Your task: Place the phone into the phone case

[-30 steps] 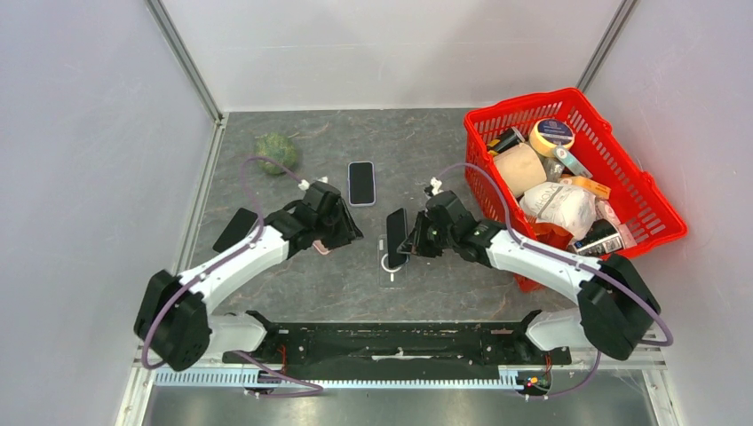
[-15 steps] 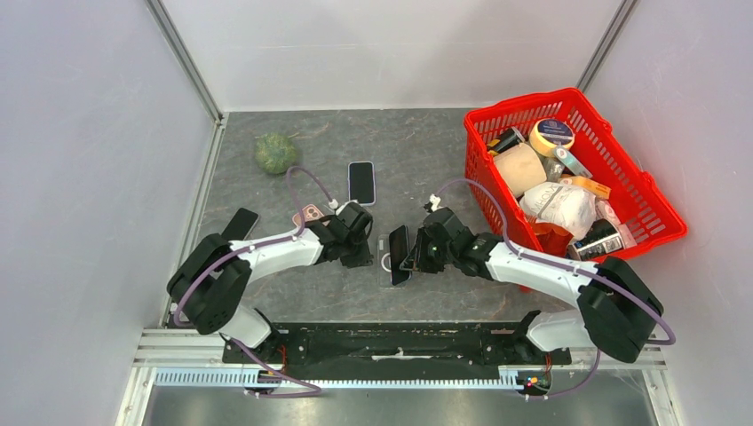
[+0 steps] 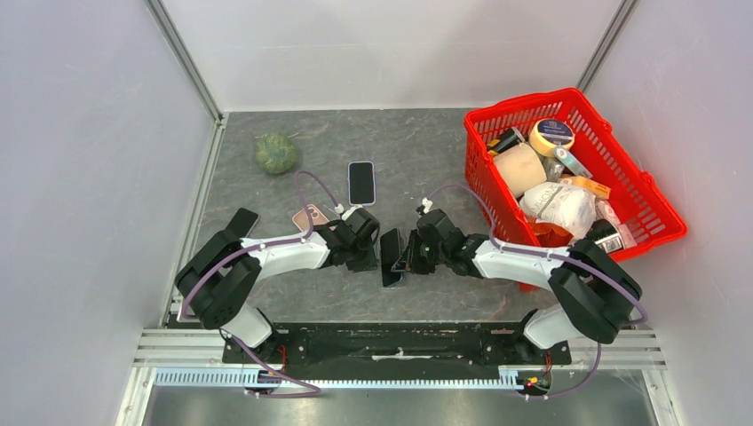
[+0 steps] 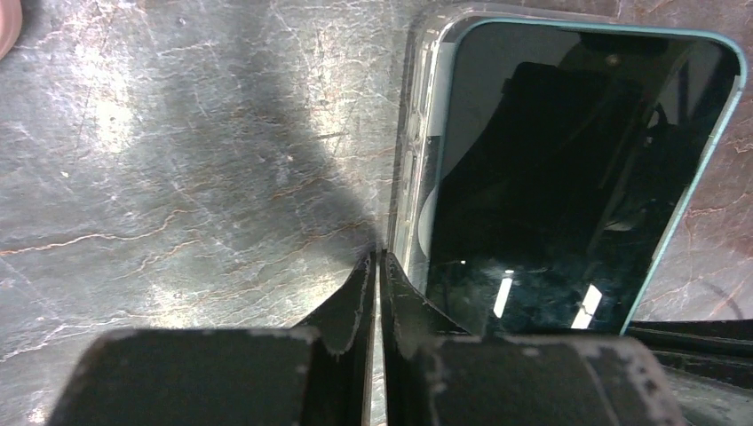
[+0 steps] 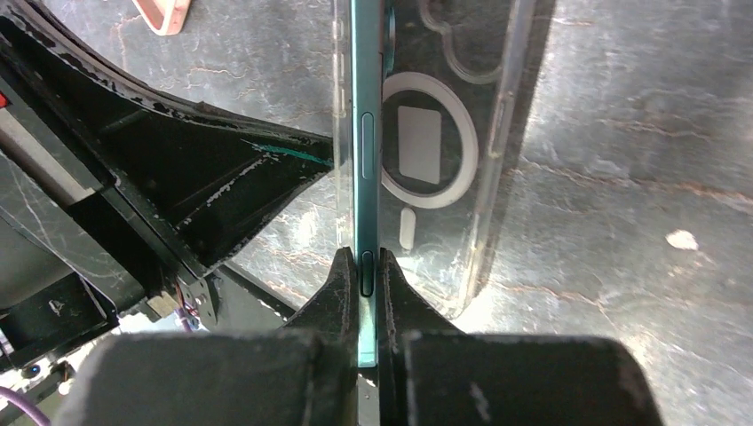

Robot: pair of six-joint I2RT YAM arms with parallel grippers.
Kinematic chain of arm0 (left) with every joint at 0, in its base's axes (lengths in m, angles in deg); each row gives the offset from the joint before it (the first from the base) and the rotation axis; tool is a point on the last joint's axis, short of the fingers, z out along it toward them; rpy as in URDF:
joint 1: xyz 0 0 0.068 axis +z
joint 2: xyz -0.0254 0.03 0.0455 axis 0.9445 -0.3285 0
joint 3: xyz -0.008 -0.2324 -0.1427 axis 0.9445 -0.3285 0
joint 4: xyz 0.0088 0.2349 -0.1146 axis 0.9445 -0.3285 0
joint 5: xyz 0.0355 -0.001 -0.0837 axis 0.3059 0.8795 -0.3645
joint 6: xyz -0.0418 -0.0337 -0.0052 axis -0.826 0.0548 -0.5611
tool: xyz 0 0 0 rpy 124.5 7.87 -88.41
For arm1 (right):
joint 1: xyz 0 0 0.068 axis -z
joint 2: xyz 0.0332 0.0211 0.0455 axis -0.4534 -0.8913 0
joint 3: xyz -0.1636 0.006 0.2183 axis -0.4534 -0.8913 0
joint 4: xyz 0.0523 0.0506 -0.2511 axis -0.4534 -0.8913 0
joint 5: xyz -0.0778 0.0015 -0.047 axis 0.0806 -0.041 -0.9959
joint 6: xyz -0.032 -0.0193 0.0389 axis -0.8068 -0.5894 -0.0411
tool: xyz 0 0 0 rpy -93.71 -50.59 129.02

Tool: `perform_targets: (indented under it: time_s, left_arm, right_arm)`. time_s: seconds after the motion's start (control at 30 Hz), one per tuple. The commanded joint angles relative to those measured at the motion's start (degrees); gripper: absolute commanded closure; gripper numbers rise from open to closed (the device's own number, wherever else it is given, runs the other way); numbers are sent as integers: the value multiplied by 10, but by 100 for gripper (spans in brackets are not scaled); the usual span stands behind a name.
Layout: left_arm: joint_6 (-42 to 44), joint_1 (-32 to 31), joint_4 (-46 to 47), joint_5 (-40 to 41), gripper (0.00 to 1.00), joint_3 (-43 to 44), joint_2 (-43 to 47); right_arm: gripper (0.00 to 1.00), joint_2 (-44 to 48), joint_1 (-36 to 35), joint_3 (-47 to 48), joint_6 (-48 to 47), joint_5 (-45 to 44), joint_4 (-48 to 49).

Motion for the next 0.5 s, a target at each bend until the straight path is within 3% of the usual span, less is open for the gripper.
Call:
perform_targets:
  time_s: [0.0,0.23,0.37,0.47]
  left_arm:
    - [-17,-7,14,15,92,6,-17]
    - [-17,-8,11,17,92,18,-21]
    - [-16,-8,9,16,92,21,-21]
    - [-14,-8,5,17,92,26,-22]
  right_arm:
    - [100,-31,-2,5,8,36,45]
    - [100,-87,-2,5,6,73,70]
    - [100,-72,-1,8,-13,31,12]
    - [80,-61,-1,38,-43,-14,-69]
